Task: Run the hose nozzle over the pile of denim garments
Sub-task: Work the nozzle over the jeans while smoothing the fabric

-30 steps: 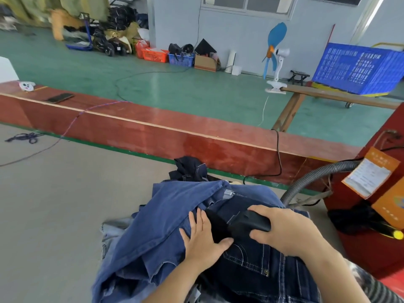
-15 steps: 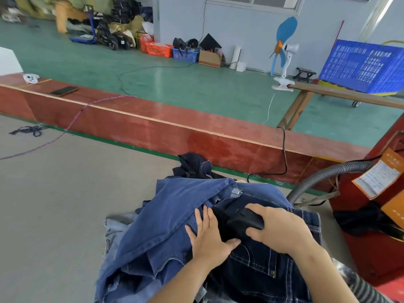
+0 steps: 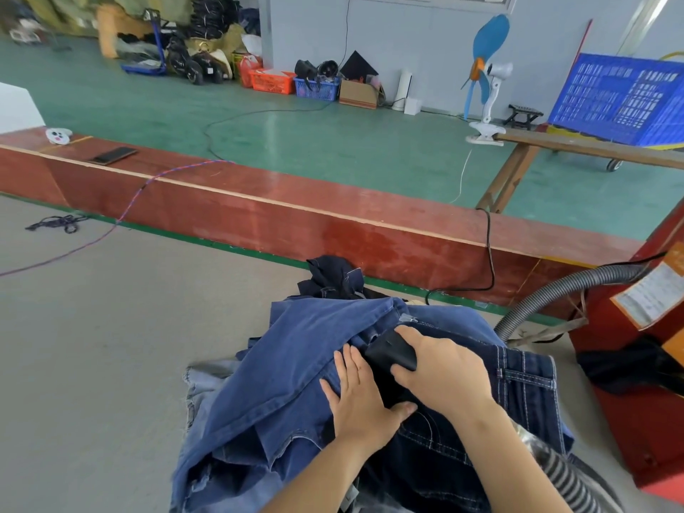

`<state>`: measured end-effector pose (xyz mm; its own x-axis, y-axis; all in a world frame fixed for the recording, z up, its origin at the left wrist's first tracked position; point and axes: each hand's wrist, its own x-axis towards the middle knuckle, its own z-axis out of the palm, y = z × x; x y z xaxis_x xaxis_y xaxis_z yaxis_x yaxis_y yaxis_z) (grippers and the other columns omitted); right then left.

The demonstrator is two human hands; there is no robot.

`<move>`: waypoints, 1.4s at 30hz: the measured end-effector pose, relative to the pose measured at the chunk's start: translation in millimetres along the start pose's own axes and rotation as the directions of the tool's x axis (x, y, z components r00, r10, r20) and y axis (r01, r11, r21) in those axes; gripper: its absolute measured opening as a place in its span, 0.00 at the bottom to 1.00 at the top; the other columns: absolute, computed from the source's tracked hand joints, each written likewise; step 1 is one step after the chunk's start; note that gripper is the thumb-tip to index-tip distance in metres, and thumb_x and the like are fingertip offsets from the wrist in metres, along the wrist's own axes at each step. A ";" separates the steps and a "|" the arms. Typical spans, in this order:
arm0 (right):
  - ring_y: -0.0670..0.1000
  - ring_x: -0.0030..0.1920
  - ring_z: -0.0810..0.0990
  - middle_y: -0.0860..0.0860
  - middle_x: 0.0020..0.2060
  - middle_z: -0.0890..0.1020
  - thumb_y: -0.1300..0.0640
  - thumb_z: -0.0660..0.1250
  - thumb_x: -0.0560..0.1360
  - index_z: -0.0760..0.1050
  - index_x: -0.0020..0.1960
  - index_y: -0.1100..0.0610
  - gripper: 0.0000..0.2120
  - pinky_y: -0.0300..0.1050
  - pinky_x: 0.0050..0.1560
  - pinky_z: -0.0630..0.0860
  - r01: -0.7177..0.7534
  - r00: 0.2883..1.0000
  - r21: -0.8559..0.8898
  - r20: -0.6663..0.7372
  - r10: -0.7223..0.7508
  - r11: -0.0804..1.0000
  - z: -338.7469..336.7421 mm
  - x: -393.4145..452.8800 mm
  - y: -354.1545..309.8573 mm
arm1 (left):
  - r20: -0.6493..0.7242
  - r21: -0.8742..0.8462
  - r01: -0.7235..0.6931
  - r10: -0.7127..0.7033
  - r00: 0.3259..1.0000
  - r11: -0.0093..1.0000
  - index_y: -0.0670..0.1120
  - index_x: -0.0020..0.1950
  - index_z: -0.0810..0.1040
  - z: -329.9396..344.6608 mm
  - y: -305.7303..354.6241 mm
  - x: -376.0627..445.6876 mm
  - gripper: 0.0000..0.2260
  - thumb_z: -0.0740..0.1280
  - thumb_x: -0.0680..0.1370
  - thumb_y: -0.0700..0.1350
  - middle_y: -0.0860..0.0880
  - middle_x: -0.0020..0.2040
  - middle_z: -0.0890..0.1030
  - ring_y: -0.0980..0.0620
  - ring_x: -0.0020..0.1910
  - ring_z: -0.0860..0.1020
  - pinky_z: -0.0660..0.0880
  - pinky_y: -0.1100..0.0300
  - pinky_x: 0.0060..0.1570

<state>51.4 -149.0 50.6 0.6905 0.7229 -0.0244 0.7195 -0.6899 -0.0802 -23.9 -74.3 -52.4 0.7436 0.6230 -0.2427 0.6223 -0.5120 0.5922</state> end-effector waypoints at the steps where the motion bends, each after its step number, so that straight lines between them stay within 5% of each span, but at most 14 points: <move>1: 0.52 0.47 0.81 0.48 0.48 0.81 0.44 0.60 0.77 0.61 0.71 0.44 0.23 0.42 0.35 0.68 -0.004 1.000 0.006 -0.017 0.004 1.000 1.9 2.4 -4.7 | 0.000 0.007 0.002 -0.002 1.000 1.000 0.42 0.76 0.30 -0.2 -0.1 0.1 0.53 0.64 0.73 0.67 0.48 0.77 0.30 0.55 0.66 0.23 0.31 0.42 0.71; 8: 0.48 0.35 0.75 0.44 0.46 0.81 0.41 0.63 0.76 0.60 0.73 0.39 0.26 0.40 0.30 0.70 -0.048 0.977 0.271 -0.190 0.102 0.961 -34.7 7.0 11.1 | 0.024 -0.056 -0.024 0.025 0.999 0.998 0.43 0.75 0.29 -5.1 -3.6 -2.8 0.54 0.65 0.72 0.67 0.49 0.76 0.28 0.55 0.67 0.24 0.30 0.44 0.70; 12: 0.42 0.29 0.74 0.39 0.40 0.79 0.41 0.64 0.74 0.64 0.69 0.37 0.24 0.42 0.40 0.77 -0.071 0.996 0.255 -0.036 0.083 0.964 -45.8 -19.6 33.9 | 0.009 -0.072 -0.015 0.016 1.000 0.997 0.43 0.76 0.29 -7.5 -1.2 -4.9 0.55 0.67 0.72 0.66 0.49 0.76 0.29 0.53 0.72 0.27 0.31 0.44 0.71; 16: 0.46 0.40 0.75 0.41 0.52 0.79 0.40 0.62 0.75 0.61 0.70 0.37 0.25 0.42 0.42 0.73 -0.049 0.991 0.074 0.124 0.039 0.996 -29.8 -35.5 32.8 | -0.022 -0.083 -0.011 0.009 1.000 0.997 0.43 0.76 0.30 -7.4 1.0 -7.4 0.56 0.68 0.71 0.66 0.49 0.77 0.31 0.53 0.73 0.28 0.31 0.44 0.71; 21: 0.51 0.53 0.79 0.43 0.54 0.80 0.41 0.61 0.75 0.60 0.71 0.38 0.26 0.43 0.40 0.72 -0.033 0.991 0.019 0.131 0.030 0.999 -16.9 -27.1 20.9 | -0.044 -0.095 -0.019 0.015 0.999 0.995 0.43 0.76 0.31 -4.7 0.9 -6.3 0.57 0.68 0.70 0.67 0.49 0.77 0.31 0.56 0.70 0.26 0.31 0.45 0.71; 28: 0.52 0.48 0.81 0.48 0.50 0.81 0.44 0.59 0.78 0.61 0.72 0.43 0.23 0.42 0.36 0.70 0.003 1.000 -0.017 0.030 -0.003 1.000 -1.1 3.3 -18.0 | -0.037 -0.094 0.002 -0.005 0.999 0.996 0.44 0.76 0.31 -4.4 -1.7 -1.5 0.57 0.68 0.69 0.68 0.50 0.77 0.31 0.58 0.67 0.24 0.31 0.46 0.71; 30: 0.52 0.47 0.81 0.49 0.51 0.82 0.43 0.59 0.79 0.57 0.75 0.42 0.26 0.42 0.36 0.73 0.002 0.999 0.085 -0.050 0.002 0.996 -8.6 8.6 -22.4 | 0.005 -0.092 -0.015 0.016 1.000 0.996 0.45 0.77 0.32 -9.1 -1.4 -4.1 0.57 0.68 0.69 0.68 0.51 0.77 0.32 0.57 0.70 0.26 0.32 0.46 0.71; 33: 0.50 0.40 0.80 0.46 0.44 0.82 0.41 0.62 0.77 0.59 0.73 0.39 0.27 0.41 0.34 0.75 -0.021 0.963 0.303 -0.250 0.100 0.953 -39.8 6.5 -10.0 | -0.004 -0.499 0.002 -0.004 1.000 0.867 0.48 0.80 0.45 -29.8 -10.1 -11.7 0.52 0.73 0.67 0.63 0.56 0.78 0.49 0.55 0.77 0.46 0.46 0.53 0.75; 35: 0.50 0.38 0.77 0.43 0.41 0.78 0.41 0.65 0.75 0.64 0.70 0.38 0.25 0.42 0.34 0.69 -0.063 0.909 0.415 -0.352 0.224 0.908 -59.3 -0.3 10.1 | -0.097 -0.745 0.019 -0.137 0.986 0.666 0.50 0.74 0.66 -47.6 -25.8 -21.3 0.39 0.76 0.67 0.58 0.56 0.71 0.69 0.57 0.69 0.69 0.66 0.65 0.65; 37: 0.53 0.39 0.77 0.44 0.41 0.78 0.42 0.66 0.74 0.66 0.69 0.39 0.24 0.44 0.38 0.68 -0.119 0.872 0.465 -0.374 0.316 0.877 -70.6 -10.7 30.1 | -0.102 -0.747 0.065 -0.211 0.972 0.662 0.50 0.57 0.79 -58.1 -45.0 -33.6 0.23 0.76 0.66 0.58 0.55 0.54 0.81 0.63 0.50 0.78 0.72 0.73 0.44; 39: 0.54 0.39 0.76 0.46 0.41 0.78 0.43 0.66 0.74 0.68 0.69 0.41 0.24 0.45 0.39 0.69 -0.192 0.855 0.459 -0.356 0.377 0.867 -74.6 -22.4 45.7 | 0.026 -0.683 0.147 -0.178 0.984 0.716 0.49 0.46 0.81 -59.9 -52.6 -47.0 0.21 0.73 0.65 0.64 0.55 0.41 0.82 0.63 0.39 0.79 0.70 0.72 0.35; 42: 0.55 0.41 0.73 0.47 0.41 0.76 0.43 0.66 0.74 0.69 0.68 0.42 0.23 0.45 0.39 0.68 -0.289 0.842 0.431 -0.310 0.441 0.855 -74.9 -36.5 58.2 | 0.104 -0.629 0.234 -0.217 0.971 0.742 0.48 0.37 0.74 -55.9 -49.2 -54.6 0.21 0.69 0.69 0.66 0.56 0.33 0.75 0.57 0.34 0.74 0.68 0.64 0.36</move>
<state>73.7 -218.3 121.5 0.9220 0.2927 0.2533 0.3832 -0.7826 -0.4906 -108.8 -50.1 -25.3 0.6118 0.6545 -0.4442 0.4814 0.1375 0.8657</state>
